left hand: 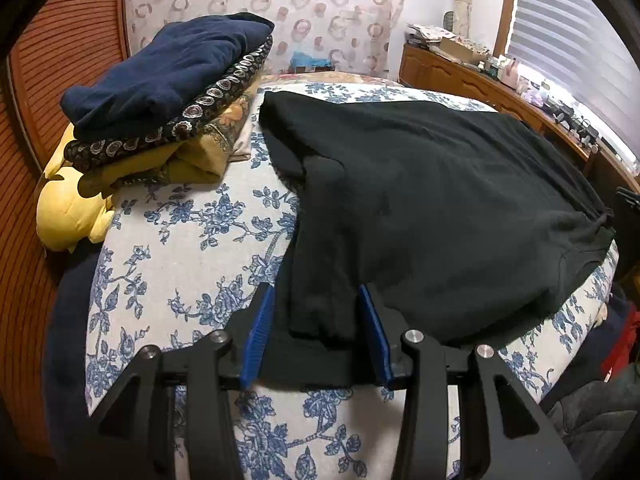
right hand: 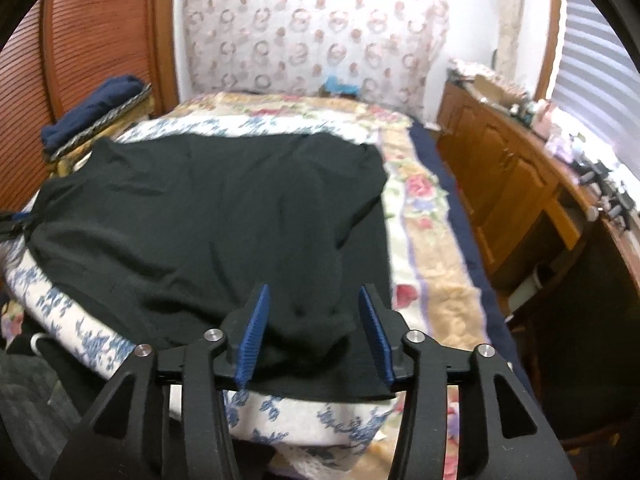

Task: Fold small clothes

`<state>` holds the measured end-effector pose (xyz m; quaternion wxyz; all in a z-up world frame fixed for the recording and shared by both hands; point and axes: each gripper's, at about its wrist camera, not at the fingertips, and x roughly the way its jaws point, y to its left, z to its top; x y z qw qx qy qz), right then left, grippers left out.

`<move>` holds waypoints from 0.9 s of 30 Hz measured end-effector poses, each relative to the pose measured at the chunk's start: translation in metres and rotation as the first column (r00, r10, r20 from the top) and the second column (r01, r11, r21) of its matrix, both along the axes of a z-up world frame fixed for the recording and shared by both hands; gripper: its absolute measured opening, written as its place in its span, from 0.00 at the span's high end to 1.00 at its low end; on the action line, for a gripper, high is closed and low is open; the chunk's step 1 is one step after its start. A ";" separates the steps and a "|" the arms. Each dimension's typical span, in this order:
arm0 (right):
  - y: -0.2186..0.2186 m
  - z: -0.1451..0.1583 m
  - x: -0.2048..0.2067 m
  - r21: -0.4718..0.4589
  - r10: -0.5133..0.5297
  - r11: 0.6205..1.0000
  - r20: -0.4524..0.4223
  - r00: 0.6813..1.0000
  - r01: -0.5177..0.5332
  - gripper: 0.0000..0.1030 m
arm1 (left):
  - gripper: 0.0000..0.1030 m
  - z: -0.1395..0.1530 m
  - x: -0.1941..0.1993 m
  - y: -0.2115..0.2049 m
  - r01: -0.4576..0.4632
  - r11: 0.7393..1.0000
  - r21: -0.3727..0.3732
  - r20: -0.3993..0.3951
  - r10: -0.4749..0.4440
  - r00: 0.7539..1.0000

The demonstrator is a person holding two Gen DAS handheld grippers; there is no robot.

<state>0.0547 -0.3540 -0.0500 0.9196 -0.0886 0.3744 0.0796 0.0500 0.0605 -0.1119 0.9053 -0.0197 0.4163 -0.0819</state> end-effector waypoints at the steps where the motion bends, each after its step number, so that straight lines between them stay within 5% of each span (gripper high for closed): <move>1: -0.001 0.003 0.000 0.009 -0.006 1.000 0.013 1.000 0.006 0.50 | 0.58 0.000 -0.001 0.001 -0.001 1.000 -0.006 0.000 0.001 1.000; 27: 0.108 -0.039 0.024 0.095 0.248 0.965 -0.039 0.968 -0.243 0.42 | 0.58 0.002 0.000 0.000 -0.018 1.000 -0.016 0.016 0.019 1.000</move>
